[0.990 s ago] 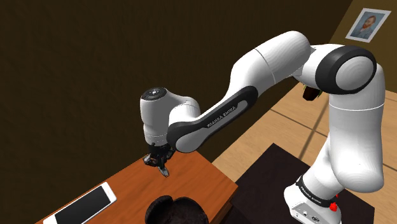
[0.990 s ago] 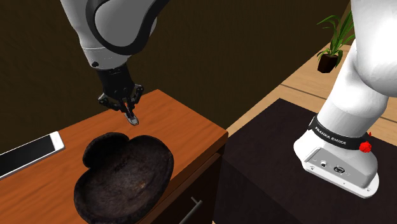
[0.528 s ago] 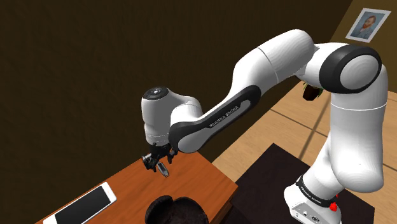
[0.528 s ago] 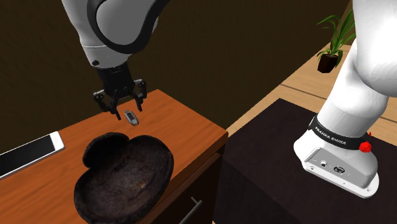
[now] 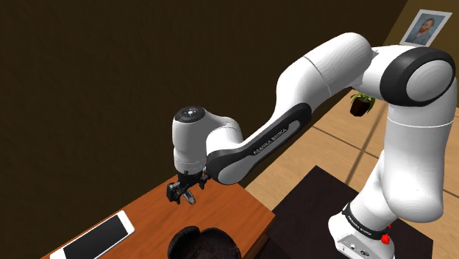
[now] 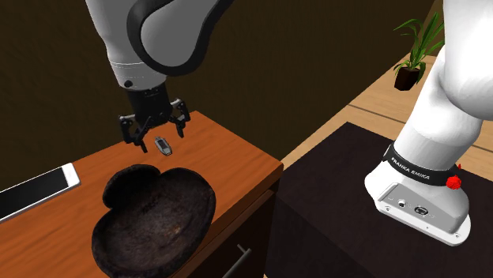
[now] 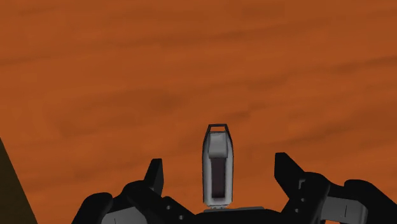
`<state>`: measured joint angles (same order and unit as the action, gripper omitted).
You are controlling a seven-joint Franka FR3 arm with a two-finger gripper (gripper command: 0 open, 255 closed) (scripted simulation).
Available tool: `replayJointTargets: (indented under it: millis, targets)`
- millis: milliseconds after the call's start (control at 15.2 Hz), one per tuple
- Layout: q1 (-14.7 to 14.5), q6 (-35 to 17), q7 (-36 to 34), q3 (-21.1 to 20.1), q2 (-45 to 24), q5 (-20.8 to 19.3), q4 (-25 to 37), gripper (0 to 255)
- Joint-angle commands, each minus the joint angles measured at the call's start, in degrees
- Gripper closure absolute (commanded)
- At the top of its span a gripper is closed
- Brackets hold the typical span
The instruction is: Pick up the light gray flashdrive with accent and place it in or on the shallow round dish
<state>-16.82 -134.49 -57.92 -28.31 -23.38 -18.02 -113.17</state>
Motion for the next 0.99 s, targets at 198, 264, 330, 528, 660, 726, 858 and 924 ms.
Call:
replayJointTargets:
  millis: [198, 264, 330, 528, 660, 726, 858, 924]
  targets:
    - [-0.54, -1.30, -0.75, 0.60, -1.49, -1.05, 0.04, 0]
    - [-0.54, -1.30, -0.75, 0.60, -1.49, -1.05, 0.04, 0]
    - [-0.54, -1.30, -0.75, 0.60, -1.49, -1.05, 0.04, 0]
    - [-0.54, -1.29, -0.74, 0.60, -1.49, -1.05, 0.04, 0]
    - [-0.54, -1.29, -0.74, 0.60, -1.49, -1.05, 0.04, 255]
    - [-0.56, -1.30, -0.77, 0.60, -1.49, -1.05, 0.04, 255]
    - [-0.60, -1.19, -0.78, 0.61, -1.59, -1.07, 0.24, 255]
    - [-0.64, -1.21, -0.82, 0.62, -1.62, -1.10, 0.24, 255]
